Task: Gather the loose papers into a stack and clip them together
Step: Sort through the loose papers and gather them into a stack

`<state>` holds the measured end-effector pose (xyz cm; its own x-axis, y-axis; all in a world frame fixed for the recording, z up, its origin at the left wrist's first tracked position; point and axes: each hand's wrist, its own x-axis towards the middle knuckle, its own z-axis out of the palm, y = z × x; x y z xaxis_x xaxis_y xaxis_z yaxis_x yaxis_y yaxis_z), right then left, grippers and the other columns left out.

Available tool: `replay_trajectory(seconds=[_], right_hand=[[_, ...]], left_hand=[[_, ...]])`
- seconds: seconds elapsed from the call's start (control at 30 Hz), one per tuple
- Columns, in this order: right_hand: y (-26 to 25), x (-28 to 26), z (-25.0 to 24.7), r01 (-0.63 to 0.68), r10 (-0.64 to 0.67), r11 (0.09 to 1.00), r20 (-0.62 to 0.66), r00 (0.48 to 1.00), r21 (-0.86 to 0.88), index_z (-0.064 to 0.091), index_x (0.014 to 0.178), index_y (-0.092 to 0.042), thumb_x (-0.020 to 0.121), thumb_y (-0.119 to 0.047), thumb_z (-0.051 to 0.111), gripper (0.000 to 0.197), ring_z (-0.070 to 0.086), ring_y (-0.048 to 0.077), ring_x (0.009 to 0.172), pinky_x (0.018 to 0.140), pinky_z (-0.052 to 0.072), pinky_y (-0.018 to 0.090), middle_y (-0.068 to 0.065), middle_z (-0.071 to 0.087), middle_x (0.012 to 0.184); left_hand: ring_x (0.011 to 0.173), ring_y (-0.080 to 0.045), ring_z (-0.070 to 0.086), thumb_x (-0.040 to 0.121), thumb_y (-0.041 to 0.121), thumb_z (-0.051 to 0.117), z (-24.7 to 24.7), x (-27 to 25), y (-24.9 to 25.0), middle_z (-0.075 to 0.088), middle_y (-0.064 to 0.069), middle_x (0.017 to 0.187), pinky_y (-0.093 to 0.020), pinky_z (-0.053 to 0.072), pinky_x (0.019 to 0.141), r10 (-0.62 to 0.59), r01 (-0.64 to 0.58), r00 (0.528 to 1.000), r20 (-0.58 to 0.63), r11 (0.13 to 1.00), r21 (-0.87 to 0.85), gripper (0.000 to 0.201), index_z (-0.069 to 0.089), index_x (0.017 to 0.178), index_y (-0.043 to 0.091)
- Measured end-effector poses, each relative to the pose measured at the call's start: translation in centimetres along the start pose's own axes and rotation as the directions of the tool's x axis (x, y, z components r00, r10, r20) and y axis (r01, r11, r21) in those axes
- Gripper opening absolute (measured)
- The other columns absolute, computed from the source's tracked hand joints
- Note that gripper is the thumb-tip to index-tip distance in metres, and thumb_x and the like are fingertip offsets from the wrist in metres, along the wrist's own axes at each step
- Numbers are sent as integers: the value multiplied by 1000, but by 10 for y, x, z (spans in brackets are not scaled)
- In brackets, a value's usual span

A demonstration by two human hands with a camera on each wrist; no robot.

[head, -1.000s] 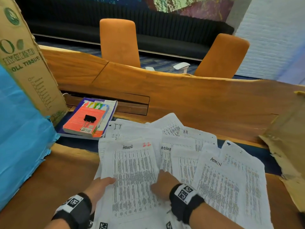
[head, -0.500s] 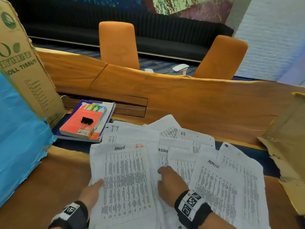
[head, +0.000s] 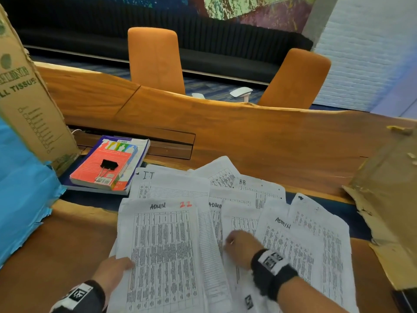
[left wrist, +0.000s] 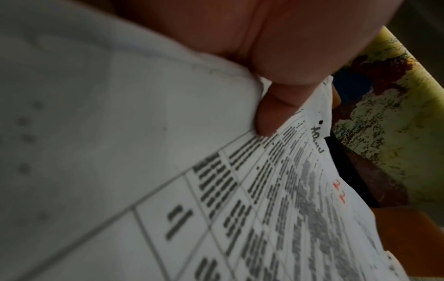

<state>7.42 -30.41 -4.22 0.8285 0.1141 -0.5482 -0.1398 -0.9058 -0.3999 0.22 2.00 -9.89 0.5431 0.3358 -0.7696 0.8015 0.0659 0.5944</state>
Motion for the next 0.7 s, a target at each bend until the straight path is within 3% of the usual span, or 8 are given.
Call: replay_trajectory(seconds=[0.07, 0.13, 0.23, 0.3, 0.43, 0.6, 0.63, 0.7], right_hand=[[47, 19, -32, -128, 134, 991, -211, 968, 44, 55, 121, -15, 95, -19, 53, 27, 56, 16, 96, 90, 49, 30, -1, 58, 114], [93, 35, -60, -251, 247, 968, -310, 918, 28, 44, 135, -15, 90, -21, 61, 48, 57, 24, 108, 94, 50, 37, 4, 53, 127], [141, 52, -78, -366, 323, 925, -299, 898, -102, 29, 147, -18, 78, -38, 71, 84, 53, 29, 122, 103, 47, 47, 5, 48, 140], [147, 53, -79, -377, 319, 894, -247, 915, -242, 39, 138, -20, 75, -48, 70, 76, 56, 27, 116, 101, 47, 47, 2, 52, 130], [124, 44, -84, -289, 228, 858, -189, 955, -424, 57, 121, -22, 84, -33, 59, 39, 59, 23, 109, 97, 49, 40, 0, 60, 119], [80, 44, -85, -5, -56, 924, -148, 987, -382, 57, 118, -20, 89, -19, 54, 29, 56, 25, 116, 98, 48, 35, 4, 54, 127], [73, 48, -82, 28, -92, 943, -178, 980, -333, 55, 120, -22, 88, -20, 58, 32, 55, 24, 117, 99, 47, 37, 3, 52, 128], [62, 54, -75, 69, -109, 971, -166, 980, -229, 42, 140, -25, 81, -33, 72, 67, 49, 23, 128, 107, 42, 41, -1, 46, 142]], left_hand=[[89, -44, 68, 85, 2, 62, -1, -1, 0, 71, -27, 93, -57, 49, 93, 1, -1, 1000, 12, 999, -33, 10, 64, 94, -4], [91, -43, 68, 83, 6, 68, -1, 0, -1, 72, -26, 96, -57, 48, 95, 12, -11, 1000, 20, 999, -50, 19, 65, 98, -4], [89, -44, 68, 84, 3, 69, 0, -5, 2, 72, -27, 94, -56, 50, 93, 33, -31, 999, 36, 998, -62, 14, 65, 95, -4], [91, -44, 68, 85, 0, 68, 1, -8, 2, 71, -26, 94, -54, 49, 94, 50, -48, 998, 37, 997, -66, 9, 65, 93, -2], [92, -42, 68, 84, 0, 69, 0, -17, -1, 72, -24, 94, -55, 49, 95, 57, -55, 998, 32, 997, -63, 9, 66, 93, 0], [93, -43, 68, 80, 3, 73, -4, -14, -7, 72, -25, 97, -58, 48, 95, 10, -11, 1000, -4, 993, -119, 24, 66, 102, -3], [94, -44, 68, 77, 6, 75, -4, -14, -8, 72, -25, 99, -59, 47, 96, 8, -8, 1000, 0, 992, -130, 29, 66, 104, -3], [98, -44, 67, 70, 13, 79, -6, -10, -10, 72, -26, 103, -60, 46, 97, -5, 8, 1000, 20, 986, -166, 41, 66, 106, -2]])
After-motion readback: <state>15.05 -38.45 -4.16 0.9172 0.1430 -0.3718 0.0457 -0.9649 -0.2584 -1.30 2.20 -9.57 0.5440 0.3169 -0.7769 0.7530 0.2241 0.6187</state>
